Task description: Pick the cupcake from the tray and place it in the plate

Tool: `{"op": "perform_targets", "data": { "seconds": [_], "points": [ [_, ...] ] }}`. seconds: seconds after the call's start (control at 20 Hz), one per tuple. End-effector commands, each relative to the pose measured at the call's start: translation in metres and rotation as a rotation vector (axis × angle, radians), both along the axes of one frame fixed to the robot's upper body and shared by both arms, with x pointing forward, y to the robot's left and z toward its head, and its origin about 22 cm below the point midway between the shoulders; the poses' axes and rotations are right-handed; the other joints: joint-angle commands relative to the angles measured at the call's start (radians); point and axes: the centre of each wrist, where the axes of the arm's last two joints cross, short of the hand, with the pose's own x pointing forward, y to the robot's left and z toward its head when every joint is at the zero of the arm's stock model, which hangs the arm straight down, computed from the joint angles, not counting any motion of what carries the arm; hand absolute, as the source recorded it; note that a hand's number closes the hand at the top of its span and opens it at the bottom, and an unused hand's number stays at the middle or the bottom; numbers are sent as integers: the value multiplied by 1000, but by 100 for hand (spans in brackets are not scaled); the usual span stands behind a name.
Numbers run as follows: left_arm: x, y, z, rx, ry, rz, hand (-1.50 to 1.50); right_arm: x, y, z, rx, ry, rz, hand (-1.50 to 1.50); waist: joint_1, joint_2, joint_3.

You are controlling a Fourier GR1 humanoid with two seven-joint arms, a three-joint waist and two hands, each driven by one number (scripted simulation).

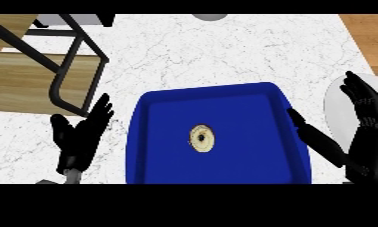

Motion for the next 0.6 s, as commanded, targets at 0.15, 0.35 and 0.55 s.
{"op": "perform_targets", "data": {
  "seconds": [0.15, 0.35, 0.55],
  "points": [
    [0, -6, -12, -8, 31, -10, 0, -39, 3, 16, -138, 203, 57, -150, 13, 2, -2],
    [2, -9, -5, -13, 36, -29, 0, -44, 12, 24, -292, 444, 179, -150, 22, 3, -5],
    [-9, -25, -17, -7, 28, -35, 0, -50, 32, 46, -373, 555, 231, -150, 29, 3, -3]
  ]
}}
